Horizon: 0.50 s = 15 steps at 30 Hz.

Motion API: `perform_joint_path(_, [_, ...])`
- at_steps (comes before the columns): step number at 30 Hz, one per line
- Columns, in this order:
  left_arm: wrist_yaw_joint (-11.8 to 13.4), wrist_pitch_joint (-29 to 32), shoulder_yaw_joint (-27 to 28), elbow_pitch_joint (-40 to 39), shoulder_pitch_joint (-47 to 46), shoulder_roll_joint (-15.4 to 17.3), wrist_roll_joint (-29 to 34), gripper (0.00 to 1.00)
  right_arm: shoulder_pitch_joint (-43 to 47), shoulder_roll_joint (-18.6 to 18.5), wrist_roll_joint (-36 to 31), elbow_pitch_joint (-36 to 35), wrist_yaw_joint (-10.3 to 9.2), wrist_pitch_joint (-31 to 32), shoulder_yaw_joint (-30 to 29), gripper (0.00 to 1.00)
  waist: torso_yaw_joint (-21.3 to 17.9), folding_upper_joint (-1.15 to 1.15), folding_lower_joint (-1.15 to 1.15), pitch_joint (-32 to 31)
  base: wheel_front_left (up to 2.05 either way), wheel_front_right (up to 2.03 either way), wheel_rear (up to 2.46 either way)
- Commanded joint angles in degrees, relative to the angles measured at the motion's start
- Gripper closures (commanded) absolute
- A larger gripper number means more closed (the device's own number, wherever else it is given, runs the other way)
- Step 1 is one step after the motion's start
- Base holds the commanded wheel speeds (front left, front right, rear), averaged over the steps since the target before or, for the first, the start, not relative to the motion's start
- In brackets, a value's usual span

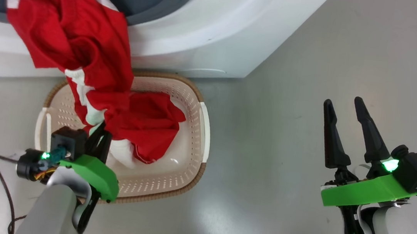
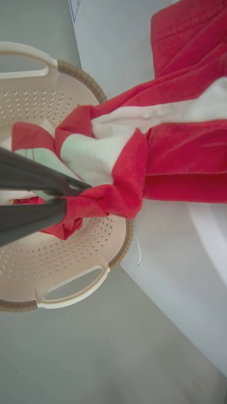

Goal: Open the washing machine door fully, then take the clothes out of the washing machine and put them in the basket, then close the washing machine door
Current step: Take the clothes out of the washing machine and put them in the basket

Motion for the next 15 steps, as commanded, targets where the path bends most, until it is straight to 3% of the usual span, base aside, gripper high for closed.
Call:
perform_joint_path(1, [-0.3,-0.3,0.7,0.7,-0.6,1.8,-0.3,1.00,-0.5,0.1,0.2,-1.4,0.36,-0.4,1.7,0.00,-0.8,0.00,0.00,1.7,0.00,0.00,0.00])
perform_joint_path(8, [-0.3,-0.3,-2.0,8.0,-5.1,2.7,-1.3,1.00,-1.8,0.1,0.8,-1.9,0.36,-0.4,2.4,0.00,-1.5,0.00,0.00,4.6,0.00,0.00,0.00])
perform_joint_path(9, [-0.3,-0.3,-2.3,9.0,-5.7,2.8,-1.6,0.91,-2.0,0.1,0.8,-2.0,0.36,-0.4,2.5,0.00,-1.5,0.00,0.00,4.9,0.00,0.00,0.00])
perform_joint_path(11, [-0.3,-0.3,-3.0,11.0,-7.1,3.2,-2.0,0.63,-2.4,0.1,0.9,-2.0,0.36,-0.4,2.6,0.00,-1.7,0.00,0.00,5.6,0.00,0.00,0.00])
perform_joint_path(12, [-0.3,-0.3,-3.3,12.1,-7.7,3.3,-2.3,0.53,-2.5,0.1,0.9,-2.1,0.36,-0.4,2.8,0.00,-1.7,0.00,0.00,5.9,0.00,0.00,0.00])
perform_joint_path(13, [-0.3,-0.3,-3.6,13.2,-8.3,3.4,-2.5,0.29,-2.7,0.1,1.0,-2.1,0.36,-0.4,2.9,0.00,-1.8,0.00,0.00,6.1,0.00,0.00,0.00])
perform_joint_path(15, [-0.3,-0.3,-4.4,14.7,-9.5,3.6,-2.9,0.14,-3.0,0.1,1.0,-2.1,0.36,-0.4,3.1,0.00,-2.0,0.00,0.00,6.6,0.00,0.00,0.00])
